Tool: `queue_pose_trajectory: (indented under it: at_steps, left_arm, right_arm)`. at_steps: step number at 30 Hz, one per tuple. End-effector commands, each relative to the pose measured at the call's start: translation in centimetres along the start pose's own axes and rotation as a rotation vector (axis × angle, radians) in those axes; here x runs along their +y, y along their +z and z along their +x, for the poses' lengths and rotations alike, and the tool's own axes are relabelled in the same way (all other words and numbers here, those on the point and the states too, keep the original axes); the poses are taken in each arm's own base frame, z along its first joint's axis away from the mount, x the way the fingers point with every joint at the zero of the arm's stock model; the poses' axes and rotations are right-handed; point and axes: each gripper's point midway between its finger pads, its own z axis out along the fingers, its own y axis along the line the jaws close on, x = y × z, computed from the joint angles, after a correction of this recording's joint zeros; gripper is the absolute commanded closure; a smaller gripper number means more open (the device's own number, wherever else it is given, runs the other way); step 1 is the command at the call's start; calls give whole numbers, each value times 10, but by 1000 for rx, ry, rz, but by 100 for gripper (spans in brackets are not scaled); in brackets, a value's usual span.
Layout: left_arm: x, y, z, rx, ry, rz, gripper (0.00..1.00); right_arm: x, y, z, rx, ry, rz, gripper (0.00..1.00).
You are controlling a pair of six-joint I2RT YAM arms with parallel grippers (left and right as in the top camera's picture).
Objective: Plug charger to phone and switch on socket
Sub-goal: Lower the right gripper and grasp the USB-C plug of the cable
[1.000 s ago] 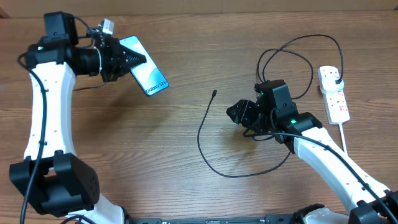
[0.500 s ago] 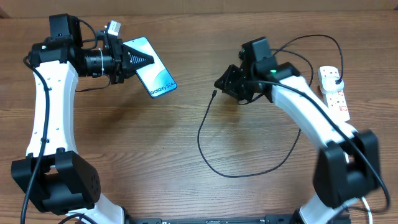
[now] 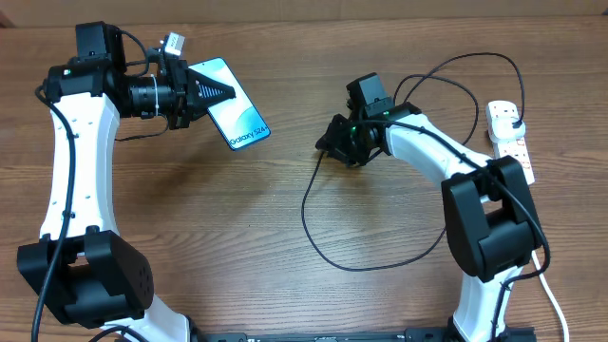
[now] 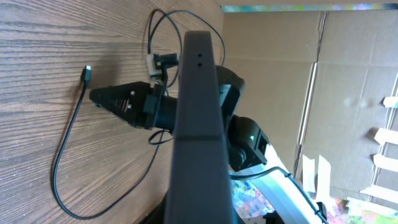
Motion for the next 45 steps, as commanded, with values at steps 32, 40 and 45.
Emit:
queue_pose_trajectory:
  at_steps: [32,40,45]
  left_arm:
    - [-8,-1,2,10,15,26,96]
    - [-8,-1,2,10,14,26,96]
    - [-8,-1,2,10,14,26,96]
  right_arm:
    - [-36,41,-6,-49,4,94,78]
    - [-39,46,-3,-30,10,94,96]
    - [-35,37,3,40,20,38,96]
